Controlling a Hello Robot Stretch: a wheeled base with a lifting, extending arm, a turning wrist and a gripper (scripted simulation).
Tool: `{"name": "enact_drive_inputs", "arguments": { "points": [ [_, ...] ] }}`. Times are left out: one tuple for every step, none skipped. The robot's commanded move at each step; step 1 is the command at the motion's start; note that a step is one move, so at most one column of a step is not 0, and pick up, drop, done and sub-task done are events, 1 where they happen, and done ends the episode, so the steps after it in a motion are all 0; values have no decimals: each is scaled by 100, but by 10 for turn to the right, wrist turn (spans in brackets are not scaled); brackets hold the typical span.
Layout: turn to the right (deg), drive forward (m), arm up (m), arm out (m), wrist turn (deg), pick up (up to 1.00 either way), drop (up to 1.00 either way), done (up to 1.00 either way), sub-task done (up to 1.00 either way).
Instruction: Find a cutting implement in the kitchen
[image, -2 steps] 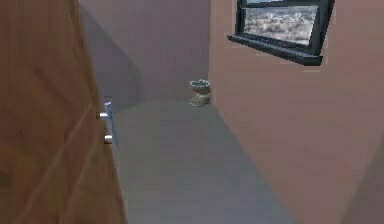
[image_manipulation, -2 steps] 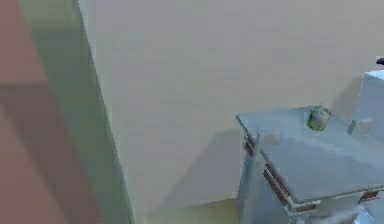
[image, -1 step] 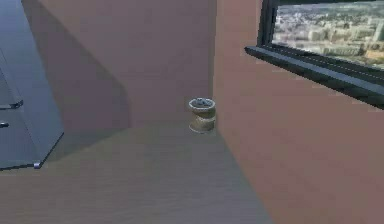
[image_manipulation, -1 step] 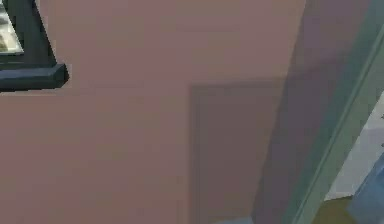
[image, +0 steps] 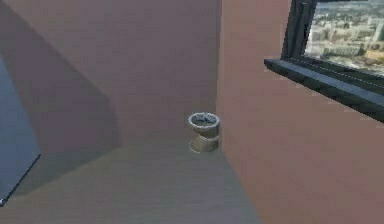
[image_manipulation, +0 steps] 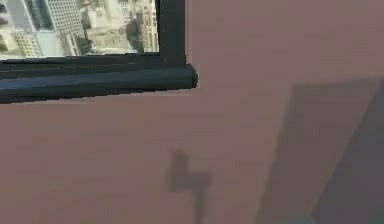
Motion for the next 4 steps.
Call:
{"name": "enact_drive_inputs", "arguments": {
  "points": [
    [-450,0,0,0,0,0,0,0,0],
    [-60,0,0,0,0,0,0,0,0],
    [0,35,0,0,0,0,0,0,0],
    [-330,0,0,0,0,0,0,0,0]
  ]
}}
